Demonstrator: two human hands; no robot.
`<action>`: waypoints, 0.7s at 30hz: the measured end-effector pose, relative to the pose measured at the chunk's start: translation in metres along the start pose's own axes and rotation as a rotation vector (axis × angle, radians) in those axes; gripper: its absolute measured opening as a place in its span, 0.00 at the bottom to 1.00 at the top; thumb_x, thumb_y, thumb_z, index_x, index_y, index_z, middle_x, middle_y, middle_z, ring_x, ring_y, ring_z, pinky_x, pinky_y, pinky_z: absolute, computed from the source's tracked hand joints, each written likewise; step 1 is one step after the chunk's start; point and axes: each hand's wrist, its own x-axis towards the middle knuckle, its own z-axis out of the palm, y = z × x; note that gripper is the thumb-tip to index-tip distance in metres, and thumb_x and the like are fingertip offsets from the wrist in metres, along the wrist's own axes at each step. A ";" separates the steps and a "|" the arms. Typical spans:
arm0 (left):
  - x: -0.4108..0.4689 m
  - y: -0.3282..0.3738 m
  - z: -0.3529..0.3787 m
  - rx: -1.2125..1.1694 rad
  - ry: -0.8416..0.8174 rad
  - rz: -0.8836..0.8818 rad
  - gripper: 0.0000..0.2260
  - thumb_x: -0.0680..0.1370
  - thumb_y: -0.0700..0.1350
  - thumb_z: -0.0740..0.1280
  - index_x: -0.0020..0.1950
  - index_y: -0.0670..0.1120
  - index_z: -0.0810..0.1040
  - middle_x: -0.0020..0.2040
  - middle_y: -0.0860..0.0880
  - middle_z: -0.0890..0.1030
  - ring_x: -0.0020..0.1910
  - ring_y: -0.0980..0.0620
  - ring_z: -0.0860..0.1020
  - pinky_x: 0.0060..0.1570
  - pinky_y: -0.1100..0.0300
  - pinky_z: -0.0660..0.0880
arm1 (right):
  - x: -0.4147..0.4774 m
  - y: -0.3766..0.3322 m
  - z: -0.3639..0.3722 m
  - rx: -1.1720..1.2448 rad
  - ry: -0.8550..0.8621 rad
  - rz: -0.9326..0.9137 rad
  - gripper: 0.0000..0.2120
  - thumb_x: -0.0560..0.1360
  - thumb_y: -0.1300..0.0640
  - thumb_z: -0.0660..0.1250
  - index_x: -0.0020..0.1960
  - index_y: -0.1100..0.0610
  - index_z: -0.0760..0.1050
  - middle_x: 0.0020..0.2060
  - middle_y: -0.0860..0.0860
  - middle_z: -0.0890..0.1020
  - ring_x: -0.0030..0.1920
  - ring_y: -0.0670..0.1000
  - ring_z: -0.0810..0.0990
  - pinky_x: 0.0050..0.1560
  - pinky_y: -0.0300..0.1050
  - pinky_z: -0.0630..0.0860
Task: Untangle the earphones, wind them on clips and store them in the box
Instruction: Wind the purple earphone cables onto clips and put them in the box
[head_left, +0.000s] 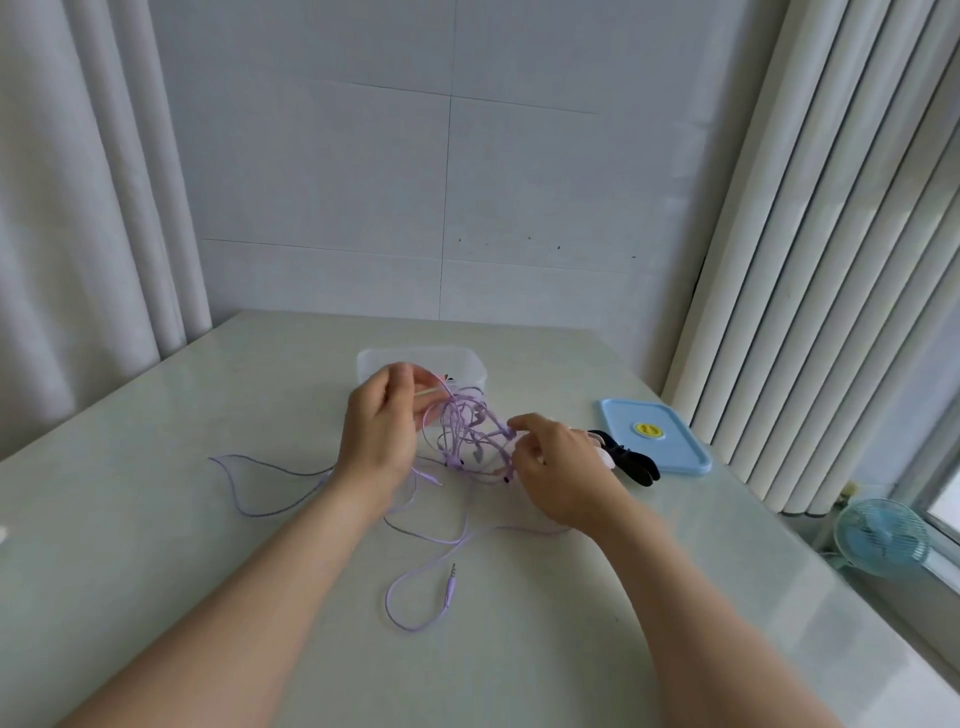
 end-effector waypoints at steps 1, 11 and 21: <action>-0.001 0.005 0.001 -0.079 0.014 -0.030 0.18 0.89 0.46 0.55 0.48 0.40 0.78 0.52 0.40 0.87 0.52 0.45 0.87 0.55 0.53 0.83 | -0.001 -0.001 0.002 0.003 -0.003 -0.023 0.16 0.81 0.55 0.61 0.66 0.46 0.79 0.51 0.47 0.85 0.58 0.52 0.79 0.49 0.44 0.65; 0.016 0.018 -0.017 -0.080 0.276 0.078 0.17 0.88 0.50 0.53 0.48 0.48 0.78 0.51 0.46 0.86 0.50 0.49 0.87 0.58 0.46 0.81 | -0.011 -0.011 0.001 0.081 -0.183 -0.156 0.06 0.74 0.44 0.71 0.49 0.44 0.84 0.37 0.43 0.82 0.38 0.41 0.78 0.39 0.33 0.71; 0.021 0.019 -0.029 0.268 0.401 0.177 0.16 0.84 0.51 0.55 0.47 0.52 0.81 0.49 0.57 0.84 0.58 0.47 0.80 0.60 0.52 0.75 | -0.007 -0.009 0.002 -0.101 -0.071 -0.057 0.22 0.77 0.57 0.65 0.69 0.45 0.75 0.58 0.50 0.77 0.60 0.53 0.73 0.62 0.49 0.70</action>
